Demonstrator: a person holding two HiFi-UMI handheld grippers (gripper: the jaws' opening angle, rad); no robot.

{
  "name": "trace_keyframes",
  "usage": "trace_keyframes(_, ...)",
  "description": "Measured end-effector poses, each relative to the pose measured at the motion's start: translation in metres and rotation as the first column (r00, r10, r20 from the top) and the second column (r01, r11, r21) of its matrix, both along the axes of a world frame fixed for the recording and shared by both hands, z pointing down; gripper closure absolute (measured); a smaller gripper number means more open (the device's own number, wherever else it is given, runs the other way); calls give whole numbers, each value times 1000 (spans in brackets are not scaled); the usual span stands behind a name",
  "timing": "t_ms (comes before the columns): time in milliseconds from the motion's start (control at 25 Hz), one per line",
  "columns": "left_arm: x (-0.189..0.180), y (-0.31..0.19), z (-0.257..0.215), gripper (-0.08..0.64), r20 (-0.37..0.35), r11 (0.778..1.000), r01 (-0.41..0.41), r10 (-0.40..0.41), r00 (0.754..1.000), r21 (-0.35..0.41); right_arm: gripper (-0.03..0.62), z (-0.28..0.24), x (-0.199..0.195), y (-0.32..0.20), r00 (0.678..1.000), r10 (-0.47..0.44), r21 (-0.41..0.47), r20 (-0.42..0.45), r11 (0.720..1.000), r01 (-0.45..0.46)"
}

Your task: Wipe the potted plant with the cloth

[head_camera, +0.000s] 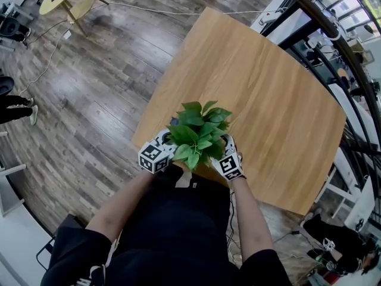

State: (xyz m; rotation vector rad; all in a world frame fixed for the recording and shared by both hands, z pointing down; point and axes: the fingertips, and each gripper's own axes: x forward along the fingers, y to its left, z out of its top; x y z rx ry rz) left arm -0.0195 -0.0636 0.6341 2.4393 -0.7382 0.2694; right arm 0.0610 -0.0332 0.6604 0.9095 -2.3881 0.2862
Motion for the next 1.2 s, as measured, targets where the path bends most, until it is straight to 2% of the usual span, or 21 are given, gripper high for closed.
trace_keyframes(320,11,44,-3,463,-25,990,-127,126,992,-56,275,6,1,1,999,34,-13,-8,999,-34)
trace_keyframes(560,-9,39,4,463,-13,998,-49,48,999,-46,276,1,-2,6,999,43,-5,-20,999,-43)
trace_keyframes(720,-8,23,2,463,-17,999,-40,40,999,-14,276,-7,-8,27,999,38,0,-10,999,-38)
trace_keyframes(840,-11,13,-8,463,-31,1000,-20,19,999,-9,276,-8,0,40,996,92,3,8,996,-92)
trace_keyframes(960,-14,6,-14,463,-39,1000,14,-14,999,-8,276,-1,17,34,990,142,-7,-13,990,-142)
trace_keyframes(1040,-16,3,-11,463,-28,1000,27,-26,999,9,275,0,21,24,992,124,10,-23,992,-124)
trace_keyframes(1200,-13,2,-7,463,-23,999,43,-43,999,-9,275,-6,5,15,1000,17,15,-23,1000,-17)
